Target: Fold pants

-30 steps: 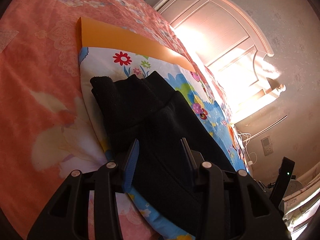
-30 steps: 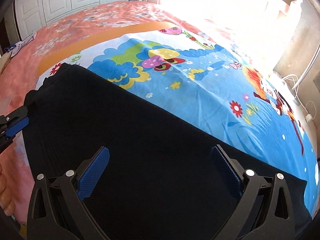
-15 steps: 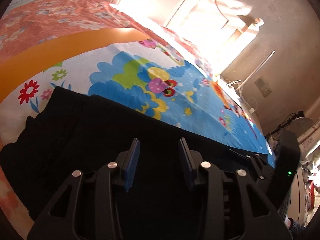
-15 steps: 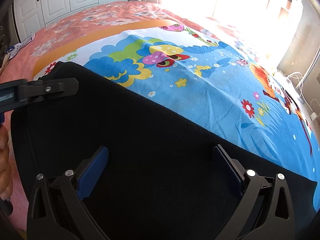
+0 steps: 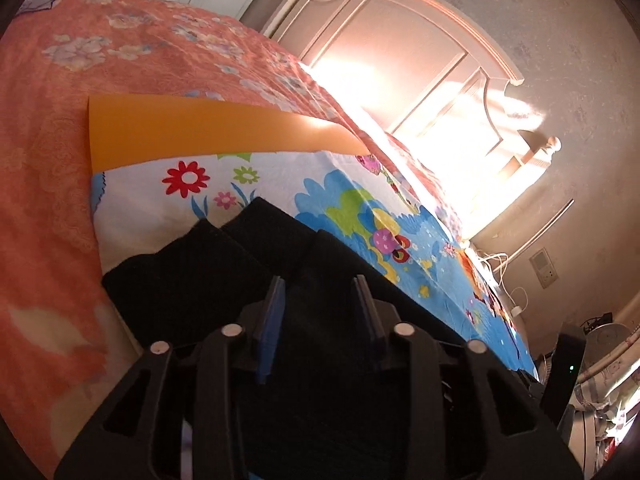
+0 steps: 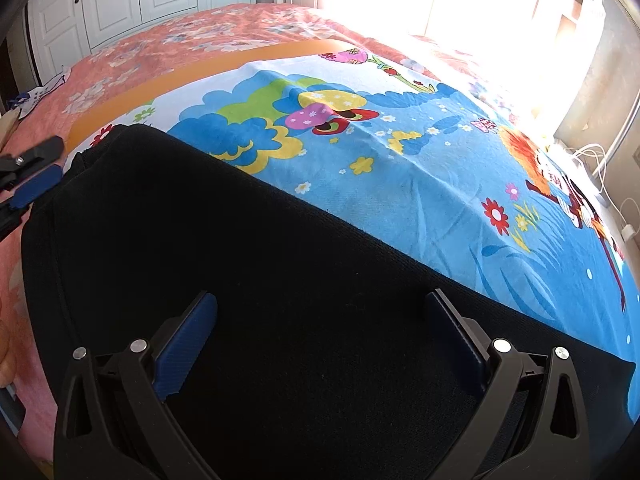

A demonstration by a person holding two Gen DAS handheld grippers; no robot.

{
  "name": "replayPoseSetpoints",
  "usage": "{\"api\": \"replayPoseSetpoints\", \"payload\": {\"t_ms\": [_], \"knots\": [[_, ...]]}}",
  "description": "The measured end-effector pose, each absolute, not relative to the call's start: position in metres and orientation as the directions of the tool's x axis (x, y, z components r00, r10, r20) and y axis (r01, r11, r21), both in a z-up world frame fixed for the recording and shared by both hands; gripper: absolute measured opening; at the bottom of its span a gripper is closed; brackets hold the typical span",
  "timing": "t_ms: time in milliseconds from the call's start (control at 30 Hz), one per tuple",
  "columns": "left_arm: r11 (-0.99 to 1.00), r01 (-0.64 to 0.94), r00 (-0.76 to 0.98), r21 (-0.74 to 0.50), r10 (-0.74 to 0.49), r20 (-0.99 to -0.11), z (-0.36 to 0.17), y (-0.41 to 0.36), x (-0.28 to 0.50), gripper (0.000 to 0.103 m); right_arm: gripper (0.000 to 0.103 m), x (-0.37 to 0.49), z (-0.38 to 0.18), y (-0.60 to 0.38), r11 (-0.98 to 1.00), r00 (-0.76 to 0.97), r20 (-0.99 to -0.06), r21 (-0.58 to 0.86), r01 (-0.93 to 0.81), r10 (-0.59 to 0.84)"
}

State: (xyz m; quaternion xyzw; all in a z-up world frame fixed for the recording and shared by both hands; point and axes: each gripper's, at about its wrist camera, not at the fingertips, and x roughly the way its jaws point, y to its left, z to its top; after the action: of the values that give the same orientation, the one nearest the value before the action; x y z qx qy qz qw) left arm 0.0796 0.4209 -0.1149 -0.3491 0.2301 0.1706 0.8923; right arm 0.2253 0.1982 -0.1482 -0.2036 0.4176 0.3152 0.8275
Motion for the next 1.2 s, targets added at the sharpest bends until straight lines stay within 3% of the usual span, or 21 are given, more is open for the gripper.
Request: {"api": "replayPoseSetpoints", "payload": {"t_ms": [33, 100, 200, 267, 533, 667, 833, 967, 1033, 1200], "knots": [[0.697, -0.476, 0.844, -0.536, 0.192, -0.500, -0.105, 0.420, 0.067, 0.067, 0.099, 0.225, -0.148, 0.198, 0.718, 0.452, -0.820, -0.073, -0.692, 0.352], [0.649, -0.483, 0.850, -0.588, 0.184, -0.494, -0.100, 0.428, 0.047, 0.066, 0.099, 0.225, -0.148, 0.199, 0.719, 0.453, -0.819, -0.074, -0.691, 0.351], [0.438, -0.453, 0.886, -0.776, 0.122, -0.448, -0.125, 0.453, 0.005, 0.052, 0.099, 0.225, -0.148, 0.198, 0.718, 0.453, -0.819, -0.074, -0.692, 0.352], [0.360, -0.441, 0.895, -0.822, 0.110, -0.432, -0.142, 0.460, -0.014, 0.049, 0.099, 0.225, -0.148, 0.198, 0.719, 0.452, -0.819, -0.071, -0.692, 0.354], [0.271, -0.397, 0.912, -0.877, 0.010, -0.410, -0.182, 0.470, -0.004, 0.033, 0.099, 0.225, -0.148, 0.198, 0.718, 0.451, -0.819, -0.070, -0.693, 0.356], [0.272, -0.416, 0.900, -0.868, -0.017, -0.436, -0.191, 0.477, 0.013, 0.032, 0.099, 0.225, -0.148, 0.198, 0.718, 0.451, -0.819, -0.069, -0.693, 0.356], [0.274, -0.399, 0.904, -0.875, -0.045, -0.426, -0.195, 0.481, 0.020, 0.016, 0.099, 0.225, -0.148, 0.198, 0.718, 0.451, -0.819, -0.069, -0.693, 0.356], [0.290, -0.399, 0.903, -0.870, -0.039, -0.427, -0.190, 0.481, 0.023, 0.016, 0.099, 0.224, -0.149, 0.197, 0.717, 0.451, -0.819, -0.070, -0.693, 0.356], [0.256, -0.399, 0.906, -0.880, -0.034, -0.421, -0.196, 0.482, 0.020, 0.030, 0.099, 0.224, -0.149, 0.197, 0.717, 0.450, -0.818, -0.069, -0.694, 0.357], [0.287, -0.354, 0.916, -0.890, -0.084, -0.392, -0.196, 0.481, 0.029, 0.036, 0.099, 0.225, -0.148, 0.197, 0.719, 0.451, -0.818, -0.067, -0.692, 0.358]]}}
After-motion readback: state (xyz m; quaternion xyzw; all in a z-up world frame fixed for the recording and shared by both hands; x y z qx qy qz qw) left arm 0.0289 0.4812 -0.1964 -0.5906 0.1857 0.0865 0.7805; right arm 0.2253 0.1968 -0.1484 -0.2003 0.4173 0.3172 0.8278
